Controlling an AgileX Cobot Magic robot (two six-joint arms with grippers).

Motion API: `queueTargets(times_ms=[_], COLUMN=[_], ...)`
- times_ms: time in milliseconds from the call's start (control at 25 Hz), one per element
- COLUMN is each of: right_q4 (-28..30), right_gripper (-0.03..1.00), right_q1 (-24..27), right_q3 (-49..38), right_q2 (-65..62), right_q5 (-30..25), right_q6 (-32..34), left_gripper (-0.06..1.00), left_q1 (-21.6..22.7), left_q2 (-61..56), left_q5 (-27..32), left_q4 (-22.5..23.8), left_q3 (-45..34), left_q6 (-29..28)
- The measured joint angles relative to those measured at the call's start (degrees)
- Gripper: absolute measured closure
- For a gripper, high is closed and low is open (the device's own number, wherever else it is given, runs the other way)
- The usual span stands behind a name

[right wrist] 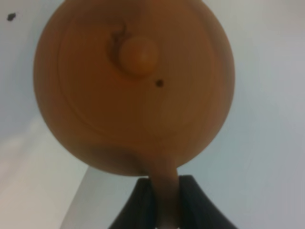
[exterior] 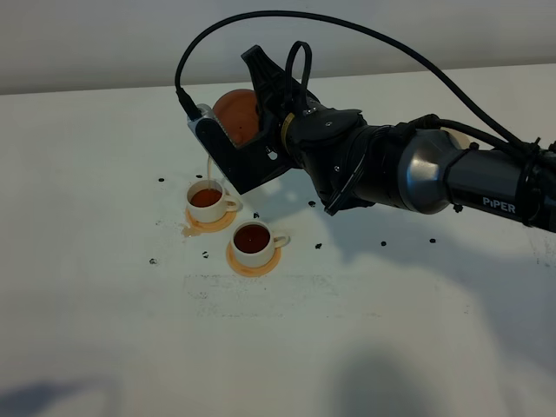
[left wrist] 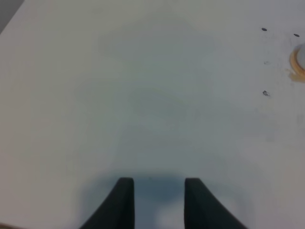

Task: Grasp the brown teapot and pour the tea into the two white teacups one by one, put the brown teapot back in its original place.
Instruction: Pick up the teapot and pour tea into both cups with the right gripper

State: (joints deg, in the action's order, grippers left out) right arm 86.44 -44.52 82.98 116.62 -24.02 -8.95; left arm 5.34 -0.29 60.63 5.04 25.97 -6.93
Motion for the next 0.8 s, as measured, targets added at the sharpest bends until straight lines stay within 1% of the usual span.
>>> queueTargets(times_ms=[800], right_q4=[2.05], right_gripper=[0.87], right_q1=[0.0], right_q3=[0.0], right_q2=[0.0], right_q5=[0.06], right_q6=[0.0], left_gripper=[0.69], left_q1=[0.0], left_q2=[0.0], left_q5=[0.0], left_q4=[0.0], left_q3=[0.0], left_q6=[0.0])
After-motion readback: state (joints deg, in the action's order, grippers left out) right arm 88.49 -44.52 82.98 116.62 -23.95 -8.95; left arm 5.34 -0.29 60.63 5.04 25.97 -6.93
